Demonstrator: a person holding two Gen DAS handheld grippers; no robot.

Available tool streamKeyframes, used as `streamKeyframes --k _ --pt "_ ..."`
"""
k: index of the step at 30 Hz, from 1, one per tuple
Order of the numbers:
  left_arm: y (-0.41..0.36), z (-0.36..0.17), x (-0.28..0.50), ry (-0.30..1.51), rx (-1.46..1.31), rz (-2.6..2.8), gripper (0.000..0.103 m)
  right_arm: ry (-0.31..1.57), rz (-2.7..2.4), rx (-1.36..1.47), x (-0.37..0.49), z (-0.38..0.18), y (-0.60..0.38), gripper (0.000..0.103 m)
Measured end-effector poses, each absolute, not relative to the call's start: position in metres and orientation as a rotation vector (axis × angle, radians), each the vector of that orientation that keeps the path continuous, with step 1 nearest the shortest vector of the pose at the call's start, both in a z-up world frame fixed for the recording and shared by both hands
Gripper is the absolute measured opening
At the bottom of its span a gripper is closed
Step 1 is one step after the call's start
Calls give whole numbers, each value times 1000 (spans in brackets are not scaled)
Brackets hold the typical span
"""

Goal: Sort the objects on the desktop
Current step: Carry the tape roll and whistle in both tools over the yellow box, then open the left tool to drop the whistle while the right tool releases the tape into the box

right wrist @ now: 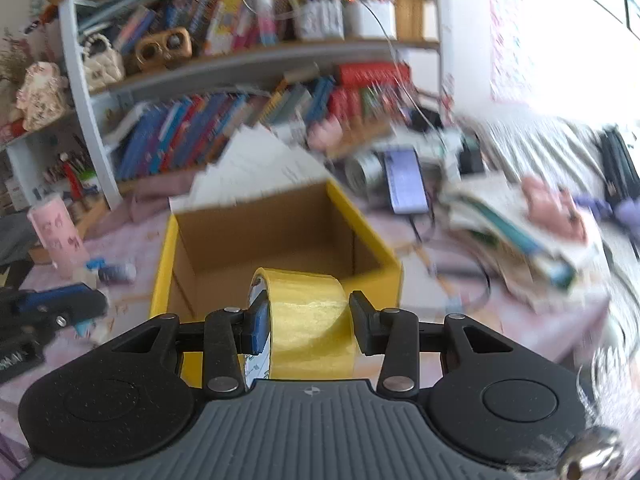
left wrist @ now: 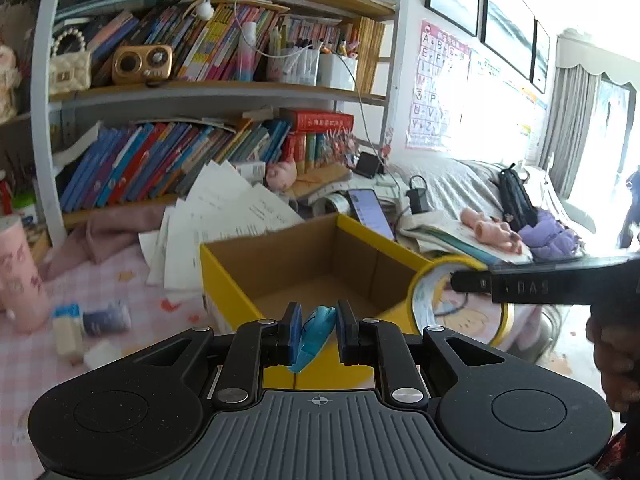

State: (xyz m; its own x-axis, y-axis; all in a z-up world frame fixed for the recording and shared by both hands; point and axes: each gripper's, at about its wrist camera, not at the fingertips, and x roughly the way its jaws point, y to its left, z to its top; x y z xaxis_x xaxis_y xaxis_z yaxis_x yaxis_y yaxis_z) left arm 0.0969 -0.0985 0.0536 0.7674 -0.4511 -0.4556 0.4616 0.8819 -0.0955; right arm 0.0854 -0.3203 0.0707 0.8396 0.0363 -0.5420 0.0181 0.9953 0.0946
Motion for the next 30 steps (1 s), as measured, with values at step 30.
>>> streamKeyframes --k 30 --pt "-190 -10 203 779 193 -256 17 897 411 -82 261 -13 -345 27"
